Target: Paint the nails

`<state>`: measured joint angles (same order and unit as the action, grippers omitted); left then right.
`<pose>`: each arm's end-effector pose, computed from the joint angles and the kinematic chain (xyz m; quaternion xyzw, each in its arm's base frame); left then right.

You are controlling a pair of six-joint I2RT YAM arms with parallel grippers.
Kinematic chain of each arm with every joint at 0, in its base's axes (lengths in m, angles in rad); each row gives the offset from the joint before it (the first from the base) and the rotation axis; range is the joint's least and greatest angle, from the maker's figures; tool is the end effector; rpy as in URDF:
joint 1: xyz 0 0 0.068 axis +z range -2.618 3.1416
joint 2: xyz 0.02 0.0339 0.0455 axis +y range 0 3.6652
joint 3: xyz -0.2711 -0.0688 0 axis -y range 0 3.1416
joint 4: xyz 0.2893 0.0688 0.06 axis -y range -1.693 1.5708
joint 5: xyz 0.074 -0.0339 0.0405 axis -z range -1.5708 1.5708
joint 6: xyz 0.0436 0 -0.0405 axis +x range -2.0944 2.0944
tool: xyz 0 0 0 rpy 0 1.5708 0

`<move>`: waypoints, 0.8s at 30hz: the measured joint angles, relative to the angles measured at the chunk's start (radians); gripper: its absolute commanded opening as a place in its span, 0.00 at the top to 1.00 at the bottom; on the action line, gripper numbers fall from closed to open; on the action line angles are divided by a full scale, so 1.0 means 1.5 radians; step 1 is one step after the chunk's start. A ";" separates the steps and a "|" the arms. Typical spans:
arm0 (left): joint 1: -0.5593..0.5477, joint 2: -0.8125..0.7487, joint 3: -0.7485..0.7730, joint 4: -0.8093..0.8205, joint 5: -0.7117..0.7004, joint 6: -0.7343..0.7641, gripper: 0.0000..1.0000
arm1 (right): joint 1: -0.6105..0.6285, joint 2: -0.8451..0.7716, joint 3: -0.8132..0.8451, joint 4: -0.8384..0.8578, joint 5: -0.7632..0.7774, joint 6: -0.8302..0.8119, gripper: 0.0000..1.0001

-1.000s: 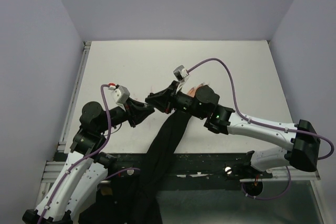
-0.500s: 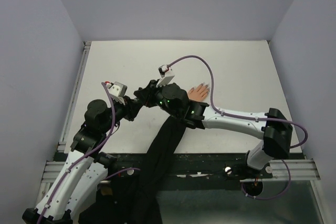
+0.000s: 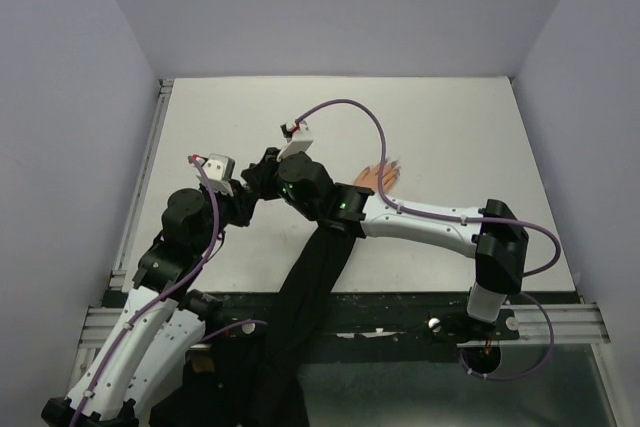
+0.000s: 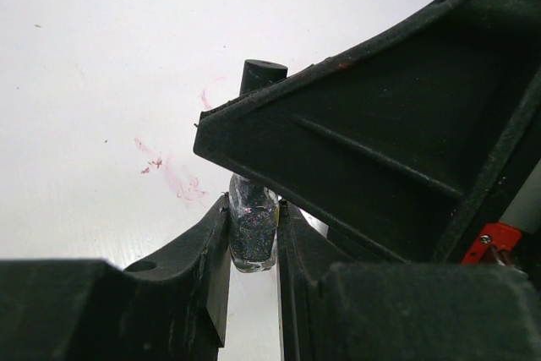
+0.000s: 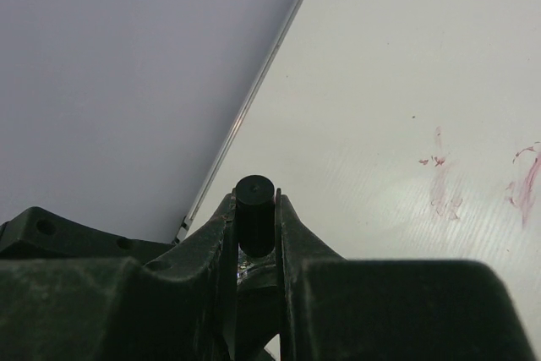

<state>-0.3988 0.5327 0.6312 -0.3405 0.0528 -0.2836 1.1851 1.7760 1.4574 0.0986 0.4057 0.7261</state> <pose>0.1674 -0.0730 0.3112 0.0616 0.7848 -0.2258 0.5739 0.1966 0.4383 0.3204 -0.0513 0.7731 0.4094 0.4818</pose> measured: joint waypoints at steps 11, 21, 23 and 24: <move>0.004 0.002 0.006 0.010 -0.013 0.002 1.00 | 0.009 -0.034 -0.026 0.005 0.002 -0.006 0.46; 0.007 -0.005 0.007 0.055 -0.010 0.002 1.00 | 0.025 -0.129 -0.083 -0.011 0.023 -0.050 0.32; 0.007 -0.011 0.008 0.063 -0.007 0.002 1.00 | 0.026 -0.157 -0.105 -0.021 0.029 -0.062 0.31; 0.007 -0.014 0.008 0.067 -0.004 0.002 1.00 | 0.025 -0.170 -0.114 -0.024 0.029 -0.069 0.31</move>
<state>-0.3882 0.5110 0.6426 -0.2398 0.0475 -0.2806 1.2228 1.5211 1.2869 0.0624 0.4496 0.6220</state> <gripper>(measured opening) 0.315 0.679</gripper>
